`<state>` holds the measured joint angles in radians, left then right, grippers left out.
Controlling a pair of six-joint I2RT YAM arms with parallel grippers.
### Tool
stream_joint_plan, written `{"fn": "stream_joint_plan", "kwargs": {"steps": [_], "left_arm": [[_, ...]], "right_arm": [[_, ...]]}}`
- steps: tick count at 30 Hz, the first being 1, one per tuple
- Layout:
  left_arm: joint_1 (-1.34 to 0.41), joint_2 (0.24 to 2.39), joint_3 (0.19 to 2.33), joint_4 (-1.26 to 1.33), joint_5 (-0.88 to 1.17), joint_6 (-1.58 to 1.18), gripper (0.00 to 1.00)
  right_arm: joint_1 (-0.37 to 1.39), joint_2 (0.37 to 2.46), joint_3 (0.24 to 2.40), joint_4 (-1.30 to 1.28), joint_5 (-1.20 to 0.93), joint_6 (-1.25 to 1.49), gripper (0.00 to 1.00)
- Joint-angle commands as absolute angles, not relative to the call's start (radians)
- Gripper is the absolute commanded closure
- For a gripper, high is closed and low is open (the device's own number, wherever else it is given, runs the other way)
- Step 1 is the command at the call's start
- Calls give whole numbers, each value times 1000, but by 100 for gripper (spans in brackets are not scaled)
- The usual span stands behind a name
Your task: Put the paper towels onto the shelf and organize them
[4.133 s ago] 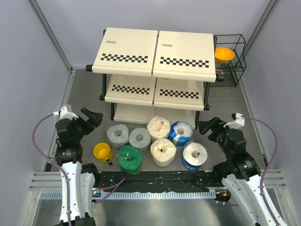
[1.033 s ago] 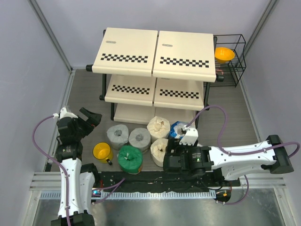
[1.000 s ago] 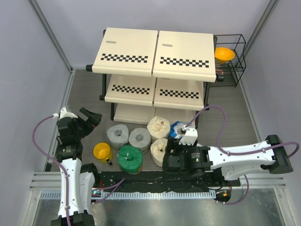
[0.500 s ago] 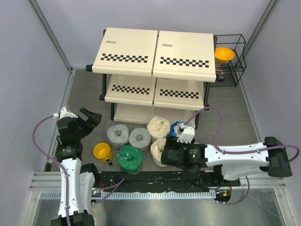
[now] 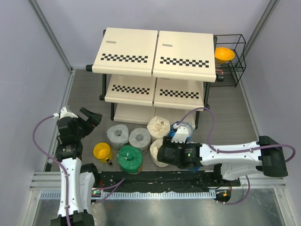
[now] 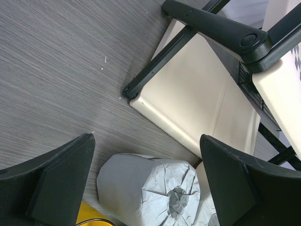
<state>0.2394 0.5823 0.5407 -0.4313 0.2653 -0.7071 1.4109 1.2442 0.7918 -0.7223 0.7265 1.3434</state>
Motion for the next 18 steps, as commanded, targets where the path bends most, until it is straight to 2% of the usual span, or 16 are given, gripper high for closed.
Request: {"fn": "stream_joint_plan", "kwargs": {"steps": [1, 3, 4, 6, 8, 10, 18], "left_arm": [[241, 575, 551, -414, 281, -715, 0], [245, 575, 551, -414, 282, -716, 0], [247, 577, 551, -413, 282, -716, 1], [252, 578, 551, -413, 287, -716, 0], [253, 580, 551, -413, 287, -716, 0], [250, 578, 552, -413, 287, -716, 0], [250, 575, 552, -414, 288, -715, 0]], "right_arm": [[1408, 1241, 798, -698, 710, 1347, 39], [1408, 1214, 790, -706, 724, 1361, 43], [1410, 1201, 787, -706, 729, 1358, 49], [1410, 1148, 781, -706, 741, 1341, 55], [1410, 1108, 784, -678, 750, 1274, 59], [1410, 1060, 810, -686, 759, 1187, 67], [1410, 963, 983, -719, 813, 965, 66]]}}
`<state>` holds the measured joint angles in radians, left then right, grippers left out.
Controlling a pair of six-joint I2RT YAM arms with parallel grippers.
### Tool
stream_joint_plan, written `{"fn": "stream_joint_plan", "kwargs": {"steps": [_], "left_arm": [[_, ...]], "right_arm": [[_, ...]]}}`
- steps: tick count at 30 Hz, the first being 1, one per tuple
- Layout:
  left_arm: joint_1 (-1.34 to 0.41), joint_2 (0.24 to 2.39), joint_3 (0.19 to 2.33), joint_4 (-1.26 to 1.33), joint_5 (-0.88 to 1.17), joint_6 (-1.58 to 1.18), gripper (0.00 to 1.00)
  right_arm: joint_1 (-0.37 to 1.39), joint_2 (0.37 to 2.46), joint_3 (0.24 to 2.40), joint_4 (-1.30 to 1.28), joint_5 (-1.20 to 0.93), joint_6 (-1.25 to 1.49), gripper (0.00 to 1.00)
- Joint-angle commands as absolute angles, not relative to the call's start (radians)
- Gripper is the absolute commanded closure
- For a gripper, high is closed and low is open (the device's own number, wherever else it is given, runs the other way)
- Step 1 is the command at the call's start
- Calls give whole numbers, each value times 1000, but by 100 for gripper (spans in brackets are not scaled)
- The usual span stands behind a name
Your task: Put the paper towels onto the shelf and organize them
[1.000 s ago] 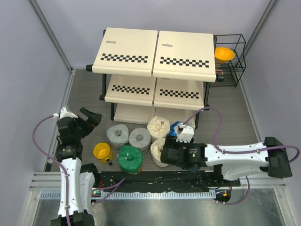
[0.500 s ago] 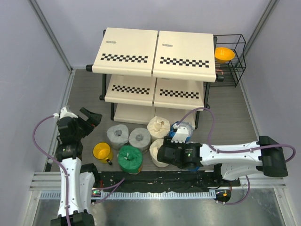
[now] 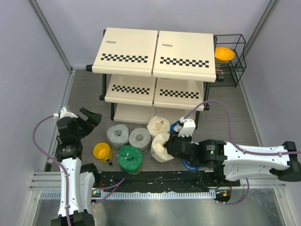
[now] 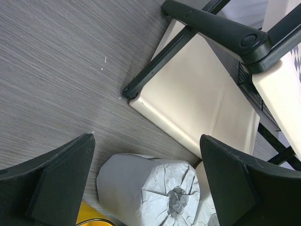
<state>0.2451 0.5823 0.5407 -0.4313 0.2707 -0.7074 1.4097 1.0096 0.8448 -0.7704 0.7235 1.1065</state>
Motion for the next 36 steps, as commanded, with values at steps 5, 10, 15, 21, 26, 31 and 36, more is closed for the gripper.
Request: {"fn": "stream_joint_plan", "kwargs": {"steps": [5, 10, 15, 21, 26, 31, 36], "left_arm": [[252, 577, 552, -414, 288, -715, 0], [252, 578, 555, -417, 290, -713, 0], [252, 575, 555, -416, 290, -713, 0], [252, 578, 554, -416, 290, -713, 0], [252, 578, 554, -416, 291, -713, 0], [250, 580, 557, -419, 290, -713, 0], [250, 584, 554, -414, 299, -715, 0]], "right_arm": [[1410, 1052, 1253, -715, 891, 755, 65], [1402, 1175, 1591, -704, 957, 574, 65], [1358, 1285, 1868, -667, 943, 379, 65], [1269, 1410, 2207, -655, 933, 218, 67], [1083, 1570, 2428, -676, 752, 189, 67], [924, 1690, 2552, -716, 580, 247, 67], [807, 1753, 2556, -669, 425, 278, 67]]}}
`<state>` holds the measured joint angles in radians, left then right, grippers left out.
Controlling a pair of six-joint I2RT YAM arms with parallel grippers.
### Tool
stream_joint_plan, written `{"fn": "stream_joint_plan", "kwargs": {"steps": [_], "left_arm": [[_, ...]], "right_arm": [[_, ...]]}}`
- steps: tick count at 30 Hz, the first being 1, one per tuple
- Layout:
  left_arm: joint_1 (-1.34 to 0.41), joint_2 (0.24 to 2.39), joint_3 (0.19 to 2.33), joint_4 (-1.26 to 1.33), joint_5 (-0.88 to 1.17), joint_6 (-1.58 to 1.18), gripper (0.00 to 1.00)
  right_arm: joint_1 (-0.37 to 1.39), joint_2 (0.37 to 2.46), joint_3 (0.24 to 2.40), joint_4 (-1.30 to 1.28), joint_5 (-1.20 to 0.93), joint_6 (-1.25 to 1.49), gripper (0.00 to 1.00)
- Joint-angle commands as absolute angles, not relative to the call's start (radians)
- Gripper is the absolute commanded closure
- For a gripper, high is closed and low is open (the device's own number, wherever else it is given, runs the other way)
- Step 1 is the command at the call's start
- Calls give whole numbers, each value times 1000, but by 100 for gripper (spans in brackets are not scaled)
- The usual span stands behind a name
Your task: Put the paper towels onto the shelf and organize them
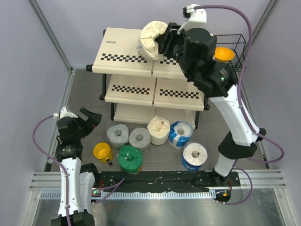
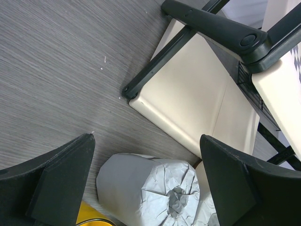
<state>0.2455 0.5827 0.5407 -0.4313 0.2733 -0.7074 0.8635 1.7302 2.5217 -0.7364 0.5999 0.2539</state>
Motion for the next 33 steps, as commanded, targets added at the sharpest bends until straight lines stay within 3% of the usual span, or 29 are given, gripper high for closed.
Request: {"fn": "stream_joint_plan", "kwargs": {"steps": [1, 16, 24, 28, 33], "left_arm": [[250, 583, 552, -414, 301, -715, 0], [252, 584, 549, -410, 302, -719, 0], [252, 583, 551, -413, 301, -718, 0], [250, 584, 551, -413, 301, -718, 0], [252, 584, 551, -414, 301, -718, 0]], "right_arm": [[799, 1759, 2557, -648, 404, 276, 67], [773, 1838, 2553, -592, 272, 267, 65], [773, 1824, 2540, -571, 265, 253, 33], [772, 1828, 2542, -552, 265, 242, 24], [767, 1850, 2559, -532, 267, 239, 20]]}}
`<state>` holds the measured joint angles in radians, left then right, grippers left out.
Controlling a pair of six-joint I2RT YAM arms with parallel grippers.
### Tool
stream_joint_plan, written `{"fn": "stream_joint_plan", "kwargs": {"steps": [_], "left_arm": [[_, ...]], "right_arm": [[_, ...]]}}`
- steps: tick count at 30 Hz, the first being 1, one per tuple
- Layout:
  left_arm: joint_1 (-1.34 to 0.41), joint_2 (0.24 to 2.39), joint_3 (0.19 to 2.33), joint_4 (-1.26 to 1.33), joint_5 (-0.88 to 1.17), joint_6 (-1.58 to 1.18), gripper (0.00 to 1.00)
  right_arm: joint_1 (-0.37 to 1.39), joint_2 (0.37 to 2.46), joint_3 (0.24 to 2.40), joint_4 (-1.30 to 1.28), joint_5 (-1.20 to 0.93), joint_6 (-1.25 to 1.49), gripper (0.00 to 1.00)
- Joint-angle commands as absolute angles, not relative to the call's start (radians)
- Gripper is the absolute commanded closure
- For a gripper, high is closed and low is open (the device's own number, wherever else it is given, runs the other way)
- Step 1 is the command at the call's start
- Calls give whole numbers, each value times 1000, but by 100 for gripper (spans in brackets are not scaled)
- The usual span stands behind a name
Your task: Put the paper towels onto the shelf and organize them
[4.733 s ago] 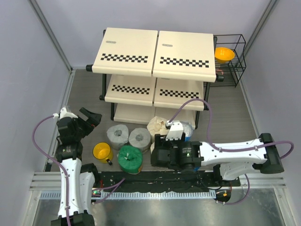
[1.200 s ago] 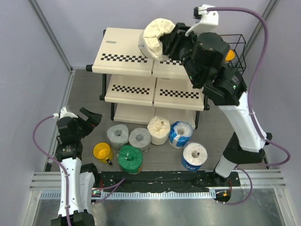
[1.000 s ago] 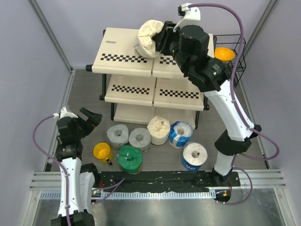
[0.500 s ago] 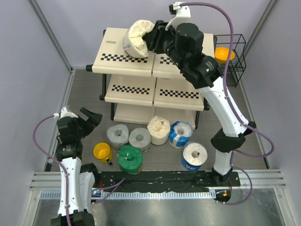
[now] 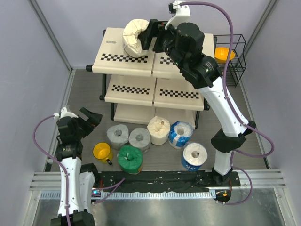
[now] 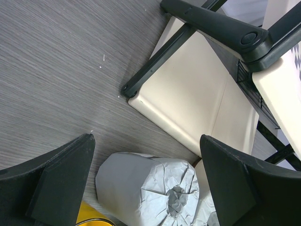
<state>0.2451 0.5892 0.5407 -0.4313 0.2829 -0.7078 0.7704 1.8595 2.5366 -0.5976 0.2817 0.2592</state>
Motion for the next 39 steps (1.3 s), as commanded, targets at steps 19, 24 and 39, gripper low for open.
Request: {"fn": "stream_joint_plan", "kwargs": {"steps": [19, 24, 39], "left_arm": [[252, 586, 549, -410, 307, -719, 0], [252, 587, 549, -410, 304, -719, 0], [252, 592, 554, -413, 308, -716, 0]], "right_arm": [[759, 1783, 2502, -436, 229, 267, 19], [775, 1637, 2283, -413, 137, 291, 19], [1275, 1349, 1581, -444, 339, 317, 18]]}}
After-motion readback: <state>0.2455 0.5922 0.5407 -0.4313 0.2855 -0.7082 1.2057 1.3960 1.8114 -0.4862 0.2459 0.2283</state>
